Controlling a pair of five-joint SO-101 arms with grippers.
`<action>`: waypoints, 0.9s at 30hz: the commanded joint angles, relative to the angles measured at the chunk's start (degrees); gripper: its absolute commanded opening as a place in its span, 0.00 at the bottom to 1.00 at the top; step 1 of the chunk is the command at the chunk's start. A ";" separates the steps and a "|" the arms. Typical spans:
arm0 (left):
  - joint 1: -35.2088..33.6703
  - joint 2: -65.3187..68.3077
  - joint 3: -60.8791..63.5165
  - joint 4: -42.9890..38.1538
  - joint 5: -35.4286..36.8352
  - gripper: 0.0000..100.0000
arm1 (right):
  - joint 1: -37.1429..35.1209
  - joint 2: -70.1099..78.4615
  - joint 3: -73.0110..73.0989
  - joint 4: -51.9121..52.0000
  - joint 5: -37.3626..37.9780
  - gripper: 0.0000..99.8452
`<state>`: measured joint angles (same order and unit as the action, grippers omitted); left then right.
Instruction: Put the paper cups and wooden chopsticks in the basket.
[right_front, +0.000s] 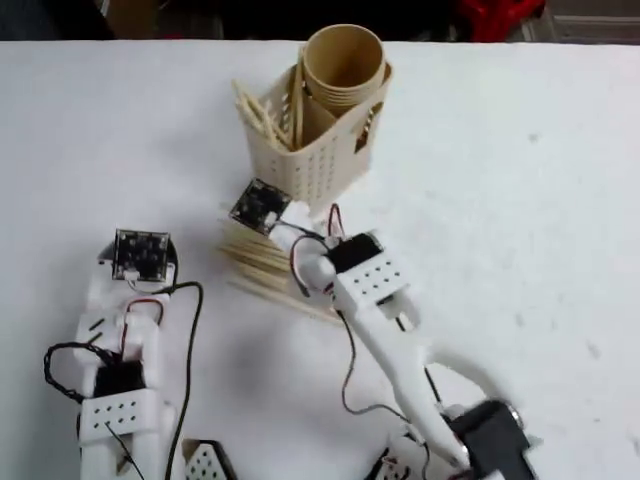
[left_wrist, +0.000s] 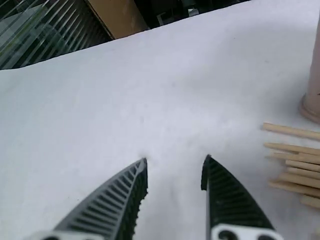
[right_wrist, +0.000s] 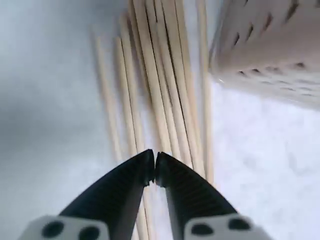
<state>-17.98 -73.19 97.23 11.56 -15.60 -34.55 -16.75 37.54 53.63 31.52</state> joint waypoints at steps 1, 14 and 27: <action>0.57 -0.84 0.00 0.09 0.44 0.19 | 0.04 -3.74 0.26 0.40 -0.26 0.02; 0.57 -0.84 0.00 0.09 0.44 0.19 | -2.51 17.45 -4.75 -6.29 -0.26 0.14; 0.57 -0.84 0.00 0.09 0.44 0.19 | -2.07 24.13 -6.33 -6.02 -0.18 0.04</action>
<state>-17.98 -73.19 97.23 11.56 -15.60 -37.27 6.99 32.09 47.38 31.52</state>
